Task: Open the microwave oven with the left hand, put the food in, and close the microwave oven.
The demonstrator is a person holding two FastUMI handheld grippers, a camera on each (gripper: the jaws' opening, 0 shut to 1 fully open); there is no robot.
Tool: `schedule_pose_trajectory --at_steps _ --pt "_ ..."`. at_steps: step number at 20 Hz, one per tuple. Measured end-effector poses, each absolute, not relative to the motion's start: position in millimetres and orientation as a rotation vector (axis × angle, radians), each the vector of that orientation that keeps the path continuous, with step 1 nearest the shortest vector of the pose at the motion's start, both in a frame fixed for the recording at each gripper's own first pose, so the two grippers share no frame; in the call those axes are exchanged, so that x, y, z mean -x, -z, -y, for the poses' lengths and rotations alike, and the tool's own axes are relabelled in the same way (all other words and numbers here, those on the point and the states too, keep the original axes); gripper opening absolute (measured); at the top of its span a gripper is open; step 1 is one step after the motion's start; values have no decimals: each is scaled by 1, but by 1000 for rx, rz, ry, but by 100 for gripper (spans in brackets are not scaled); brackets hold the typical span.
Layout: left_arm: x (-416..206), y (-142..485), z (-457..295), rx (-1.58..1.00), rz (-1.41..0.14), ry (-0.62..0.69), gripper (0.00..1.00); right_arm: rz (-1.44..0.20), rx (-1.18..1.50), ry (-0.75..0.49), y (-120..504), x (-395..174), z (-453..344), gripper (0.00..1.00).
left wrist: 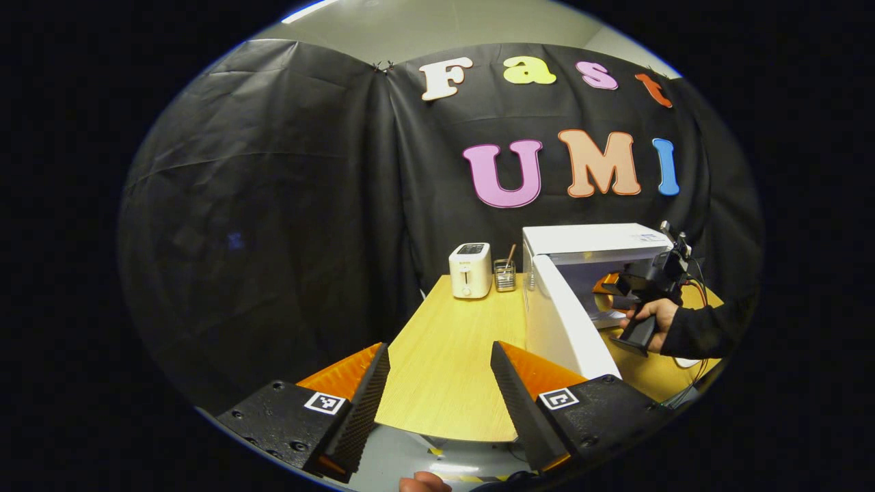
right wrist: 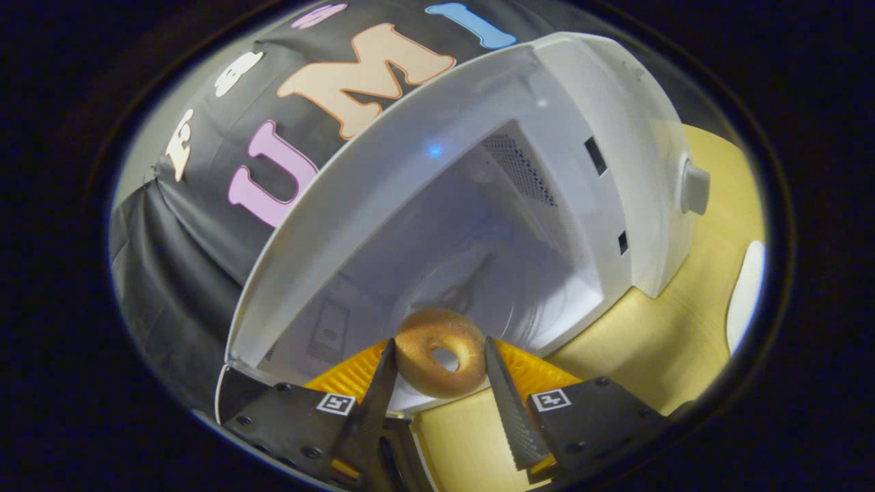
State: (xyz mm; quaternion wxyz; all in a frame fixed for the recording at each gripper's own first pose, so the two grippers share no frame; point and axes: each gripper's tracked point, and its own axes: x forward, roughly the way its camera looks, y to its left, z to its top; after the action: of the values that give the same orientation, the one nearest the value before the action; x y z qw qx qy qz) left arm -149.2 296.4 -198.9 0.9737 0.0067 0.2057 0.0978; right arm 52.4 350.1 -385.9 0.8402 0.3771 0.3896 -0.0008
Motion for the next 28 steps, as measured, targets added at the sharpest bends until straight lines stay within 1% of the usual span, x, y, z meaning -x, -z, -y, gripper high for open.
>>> schedule_pose_trajectory --at_steps 2,8,9,10,14,15,16,17,18,19,20,28 --pt "156 201 -305 -13 -433 -217 87 -806 -767 31 398 -61 -351 78" --pt "165 209 -315 -3 -463 -256 87 -780 -659 28 417 -72 -363 78" --pt "167 209 -317 2 -464 -260 88 -779 -645 27 418 -73 -364 73" --pt "169 208 -318 5 -465 -263 88 -775 -635 25 418 -74 -365 73" --pt "172 211 -322 13 -469 -276 88 -787 -627 32 420 -75 -366 77" --pt "169 211 -322 14 -467 -272 92 -788 -623 33 420 -74 -365 87" --pt "167 209 -321 11 -464 -266 92 -782 -617 42 421 -72 -365 84" --pt "165 208 -320 2 -458 -260 88 -777 -606 38 421 -72 -366 90" --pt "163 205 -318 -5 -450 -255 92 -773 -586 38 421 -73 -365 87" --pt "161 202 -316 -13 -444 -249 88 -765 -567 30 420 -72 -365 91" --pt "159 200 -315 -17 -441 -245 88 -760 -544 16 418 -71 -365 90" --pt "153 197 -306 -17 -432 -235 88 -694 -386 -118 396 -63 -366 91"
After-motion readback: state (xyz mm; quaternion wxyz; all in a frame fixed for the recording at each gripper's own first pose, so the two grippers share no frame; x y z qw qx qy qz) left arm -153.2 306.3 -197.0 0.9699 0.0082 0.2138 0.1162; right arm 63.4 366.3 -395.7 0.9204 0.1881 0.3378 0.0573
